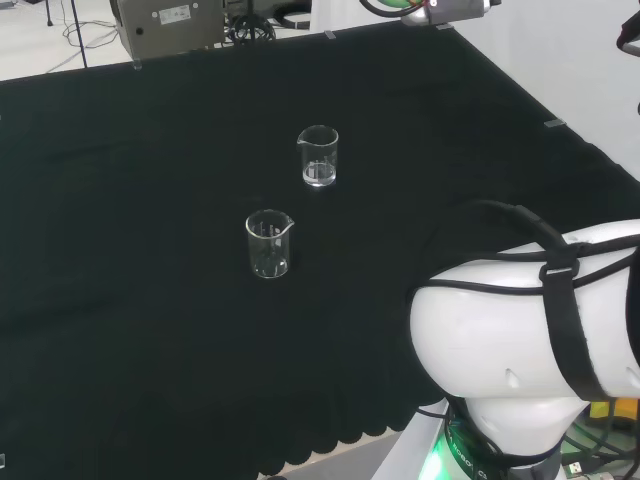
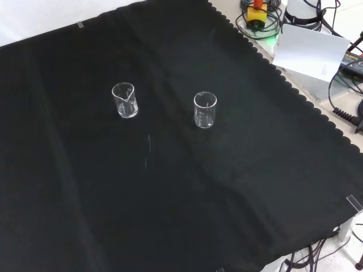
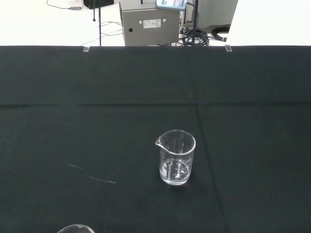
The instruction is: Pick up the beaker on the right.
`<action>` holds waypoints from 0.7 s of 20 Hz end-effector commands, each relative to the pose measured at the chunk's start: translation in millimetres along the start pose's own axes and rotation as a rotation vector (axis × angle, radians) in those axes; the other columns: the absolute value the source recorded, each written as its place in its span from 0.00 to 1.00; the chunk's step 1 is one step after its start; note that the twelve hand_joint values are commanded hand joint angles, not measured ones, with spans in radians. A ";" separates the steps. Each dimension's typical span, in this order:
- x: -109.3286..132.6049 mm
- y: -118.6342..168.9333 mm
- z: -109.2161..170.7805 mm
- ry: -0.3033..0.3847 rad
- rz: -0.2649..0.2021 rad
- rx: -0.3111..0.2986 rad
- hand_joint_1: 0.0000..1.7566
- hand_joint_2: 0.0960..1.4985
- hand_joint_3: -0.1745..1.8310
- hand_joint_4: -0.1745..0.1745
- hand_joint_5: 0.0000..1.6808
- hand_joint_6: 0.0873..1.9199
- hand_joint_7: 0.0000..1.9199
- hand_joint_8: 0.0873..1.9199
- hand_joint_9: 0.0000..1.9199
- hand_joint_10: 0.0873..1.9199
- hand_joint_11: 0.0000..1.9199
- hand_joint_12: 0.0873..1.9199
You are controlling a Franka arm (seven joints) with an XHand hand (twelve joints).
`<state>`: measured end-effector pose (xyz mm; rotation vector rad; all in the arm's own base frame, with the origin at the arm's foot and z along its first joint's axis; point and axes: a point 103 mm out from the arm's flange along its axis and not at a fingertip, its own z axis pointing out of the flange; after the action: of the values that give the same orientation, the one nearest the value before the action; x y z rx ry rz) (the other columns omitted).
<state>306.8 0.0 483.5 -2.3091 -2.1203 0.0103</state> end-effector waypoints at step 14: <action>-16.9 15.1 10.5 -0.009 0.040 0.011 0.01 0.81 0.26 0.43 0.17 0.00 0.03 0.23 0.08 0.31 0.00 0.63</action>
<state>314.3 -4.3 480.1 -2.3088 -2.1240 0.0118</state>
